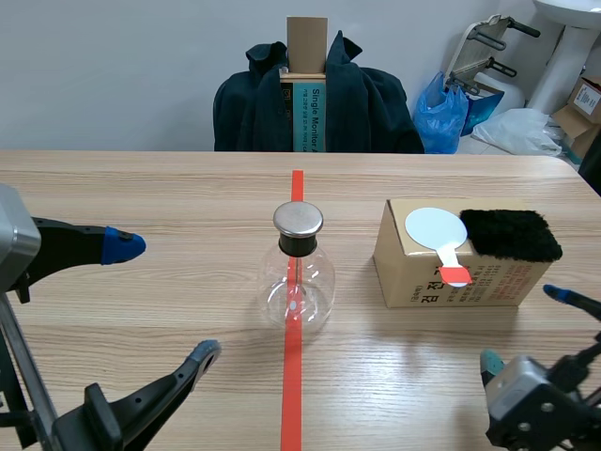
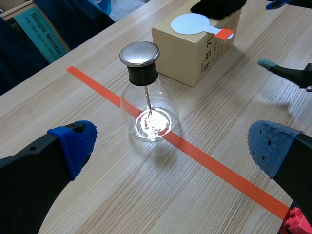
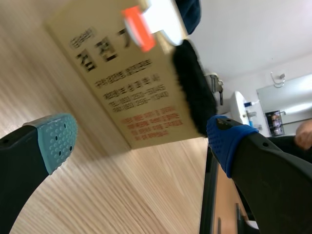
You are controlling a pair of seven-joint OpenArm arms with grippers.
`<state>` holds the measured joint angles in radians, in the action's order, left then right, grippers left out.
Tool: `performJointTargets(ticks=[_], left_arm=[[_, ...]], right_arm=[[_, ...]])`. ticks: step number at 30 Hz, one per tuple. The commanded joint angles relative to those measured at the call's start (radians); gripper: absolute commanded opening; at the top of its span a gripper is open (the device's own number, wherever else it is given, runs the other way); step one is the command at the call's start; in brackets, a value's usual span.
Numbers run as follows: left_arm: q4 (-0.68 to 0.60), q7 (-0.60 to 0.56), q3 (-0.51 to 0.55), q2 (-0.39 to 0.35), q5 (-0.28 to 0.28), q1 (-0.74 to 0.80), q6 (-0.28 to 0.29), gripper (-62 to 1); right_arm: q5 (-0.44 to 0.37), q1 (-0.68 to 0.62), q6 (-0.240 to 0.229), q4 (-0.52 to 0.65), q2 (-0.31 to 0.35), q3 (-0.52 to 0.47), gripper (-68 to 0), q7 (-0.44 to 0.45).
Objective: Do the electroscope experiment.
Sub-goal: 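Return to the home posture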
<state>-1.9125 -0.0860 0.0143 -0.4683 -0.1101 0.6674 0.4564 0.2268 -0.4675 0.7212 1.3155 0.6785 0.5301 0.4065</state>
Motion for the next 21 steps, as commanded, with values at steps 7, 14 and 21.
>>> performJointTargets(ticks=[7,14,21], left_arm=[[-0.005,-0.018,-0.003,0.005,-0.01,-0.003,0.003,1.4],[-0.005,-0.018,-0.003,0.005,-0.01,-0.003,0.002,1.4],[-0.005,-0.018,-0.003,0.005,-0.01,-0.003,0.002,1.4]], right_arm=[[-0.446,0.01,-0.103,0.227,0.201,-0.161,-20.4,0.139],[-0.662,0.011,-0.352,0.39,0.344,-0.344,-20.5,0.068],[-0.769,0.058,-0.56,0.459,0.363,-0.454,-20.5,-0.046]])
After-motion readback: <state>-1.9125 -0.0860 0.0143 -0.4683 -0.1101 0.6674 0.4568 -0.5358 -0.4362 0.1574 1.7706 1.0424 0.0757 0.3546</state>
